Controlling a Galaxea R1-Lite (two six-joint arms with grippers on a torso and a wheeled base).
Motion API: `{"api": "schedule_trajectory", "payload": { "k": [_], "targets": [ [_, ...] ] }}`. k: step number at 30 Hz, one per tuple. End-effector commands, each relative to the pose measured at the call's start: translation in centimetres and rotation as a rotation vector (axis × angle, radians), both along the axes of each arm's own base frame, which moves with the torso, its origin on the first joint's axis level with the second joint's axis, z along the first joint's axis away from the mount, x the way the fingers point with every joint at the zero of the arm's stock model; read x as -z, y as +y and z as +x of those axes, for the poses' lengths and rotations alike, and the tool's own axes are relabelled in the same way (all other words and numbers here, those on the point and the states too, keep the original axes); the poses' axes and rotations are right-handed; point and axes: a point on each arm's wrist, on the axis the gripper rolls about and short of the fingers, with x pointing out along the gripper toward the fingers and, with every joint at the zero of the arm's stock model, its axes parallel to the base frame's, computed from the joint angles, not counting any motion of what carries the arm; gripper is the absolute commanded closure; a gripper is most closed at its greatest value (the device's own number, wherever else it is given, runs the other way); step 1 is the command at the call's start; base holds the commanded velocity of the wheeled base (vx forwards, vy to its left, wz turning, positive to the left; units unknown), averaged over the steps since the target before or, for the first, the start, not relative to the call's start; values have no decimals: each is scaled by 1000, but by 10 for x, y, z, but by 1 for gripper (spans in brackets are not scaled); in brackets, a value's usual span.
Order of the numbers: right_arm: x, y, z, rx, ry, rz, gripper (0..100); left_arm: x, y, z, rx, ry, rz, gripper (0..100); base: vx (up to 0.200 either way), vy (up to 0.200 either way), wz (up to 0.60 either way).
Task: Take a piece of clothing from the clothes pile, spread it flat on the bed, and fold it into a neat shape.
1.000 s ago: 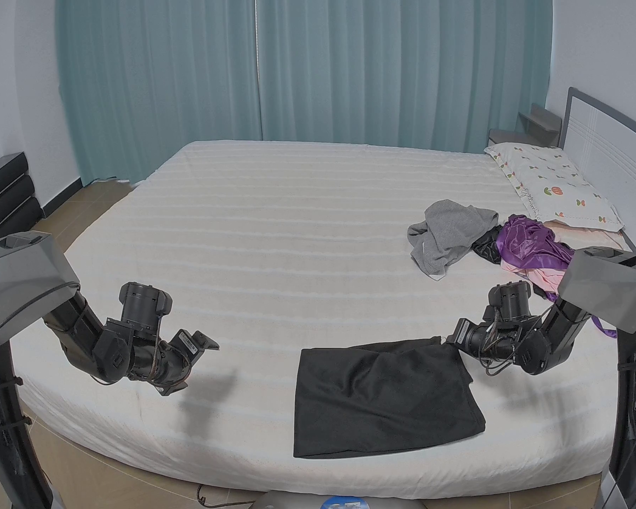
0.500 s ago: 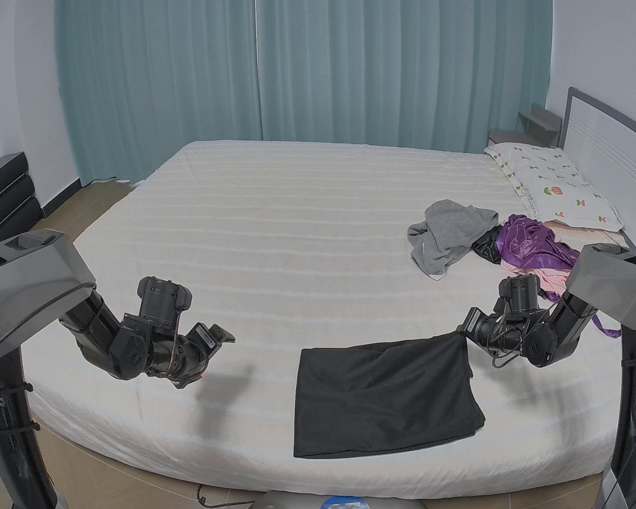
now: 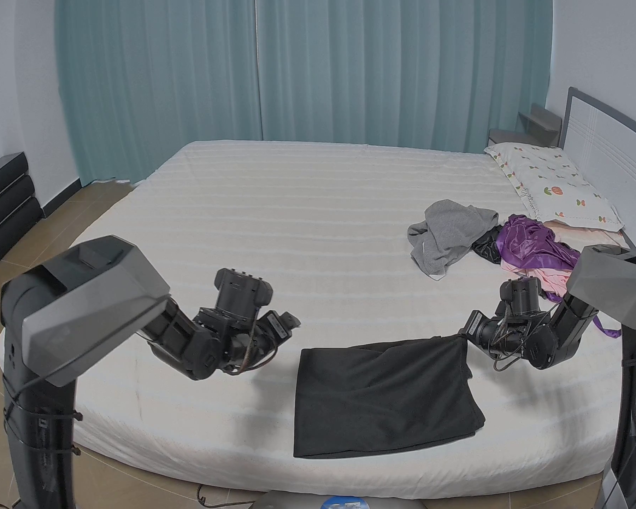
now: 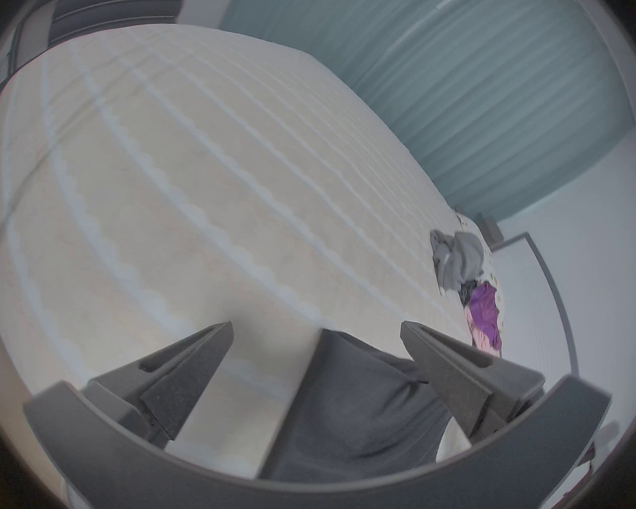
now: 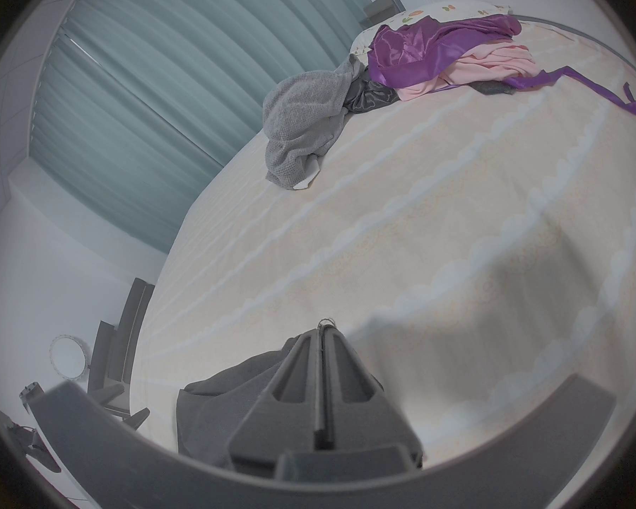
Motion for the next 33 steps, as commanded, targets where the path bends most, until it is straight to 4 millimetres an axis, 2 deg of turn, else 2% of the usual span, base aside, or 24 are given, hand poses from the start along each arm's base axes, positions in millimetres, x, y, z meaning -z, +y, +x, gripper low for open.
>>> {"api": "schedule_trajectory", "payload": {
  "k": [1, 10, 19, 20, 33],
  "targets": [
    [1, 1, -4, -5, 12, -3, 100, 32, -35, 1, 66, 9, 58, 0, 0, 0, 0],
    [2, 5, -7, -13, 14, -2, 100, 52, -51, 18, 49, -37, 161, 0, 0, 0, 0],
    [2, 4, -6, -12, 0, 0, 100, 55, -68, 25, 68, -30, 199, 0, 0, 0, 0],
    [2, 3, -6, -10, 0, 0, 100, 56, -69, 25, 65, -31, 201, 100, 0, 0, 0],
    [-1, 4, -3, -10, -47, 7, 100, 60, -63, 30, -76, -67, 249, 100, 0, 0, 0]
  ]
}}
